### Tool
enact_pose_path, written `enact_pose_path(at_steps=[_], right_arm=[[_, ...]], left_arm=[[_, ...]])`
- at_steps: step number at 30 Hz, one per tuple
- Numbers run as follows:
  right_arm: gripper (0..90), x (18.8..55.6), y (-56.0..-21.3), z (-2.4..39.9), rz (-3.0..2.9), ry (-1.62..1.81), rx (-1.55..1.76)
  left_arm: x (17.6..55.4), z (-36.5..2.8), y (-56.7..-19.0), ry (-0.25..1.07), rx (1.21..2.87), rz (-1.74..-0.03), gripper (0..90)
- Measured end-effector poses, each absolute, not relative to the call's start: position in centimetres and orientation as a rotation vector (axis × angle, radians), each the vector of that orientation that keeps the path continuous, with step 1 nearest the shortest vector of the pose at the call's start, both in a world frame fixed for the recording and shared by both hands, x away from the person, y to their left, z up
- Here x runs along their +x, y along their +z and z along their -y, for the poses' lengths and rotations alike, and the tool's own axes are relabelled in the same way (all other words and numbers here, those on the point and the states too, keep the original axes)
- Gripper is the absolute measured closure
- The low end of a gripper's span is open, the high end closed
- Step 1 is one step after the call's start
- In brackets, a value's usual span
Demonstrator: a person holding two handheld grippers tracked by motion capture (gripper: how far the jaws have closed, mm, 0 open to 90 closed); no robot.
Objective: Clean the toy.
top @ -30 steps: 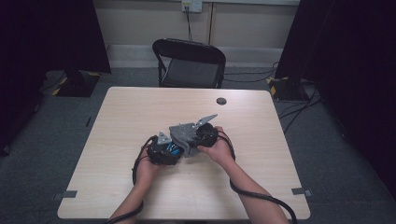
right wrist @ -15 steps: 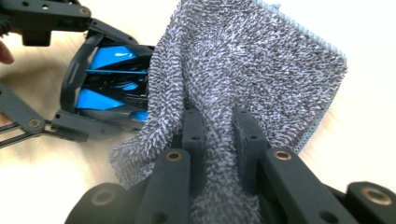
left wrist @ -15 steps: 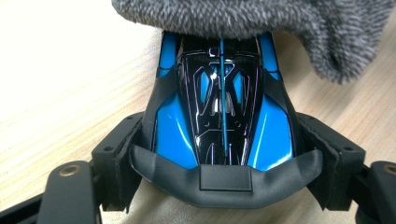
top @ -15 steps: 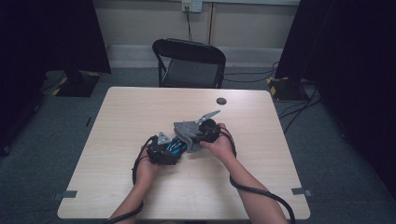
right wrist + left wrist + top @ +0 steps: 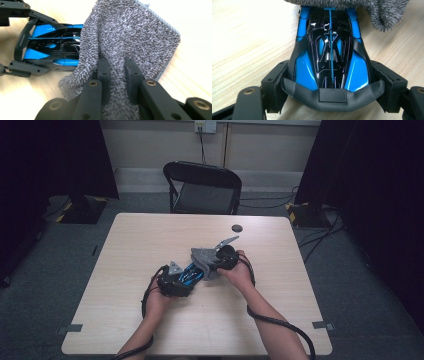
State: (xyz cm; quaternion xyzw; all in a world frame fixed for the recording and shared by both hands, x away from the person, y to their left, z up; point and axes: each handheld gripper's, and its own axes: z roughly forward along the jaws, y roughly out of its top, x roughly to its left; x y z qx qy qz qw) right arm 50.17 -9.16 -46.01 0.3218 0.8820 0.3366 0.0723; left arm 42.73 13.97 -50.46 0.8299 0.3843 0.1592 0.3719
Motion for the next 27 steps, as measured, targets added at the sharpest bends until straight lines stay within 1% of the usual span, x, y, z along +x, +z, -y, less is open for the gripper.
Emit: enact_pose_path(at_steps=[14,27], right_arm=[[77.3,50.5,-46.4,10.7,-2.608,1.013,1.017],[77.2,50.4,-46.1,14.5,-2.556,1.007,1.103]], left_arm=[[42.7,-14.0,-50.5,0.407,2.127,-0.985,24.1],[42.7,-14.0,-50.5,0.408,2.127,-0.985,24.1]])
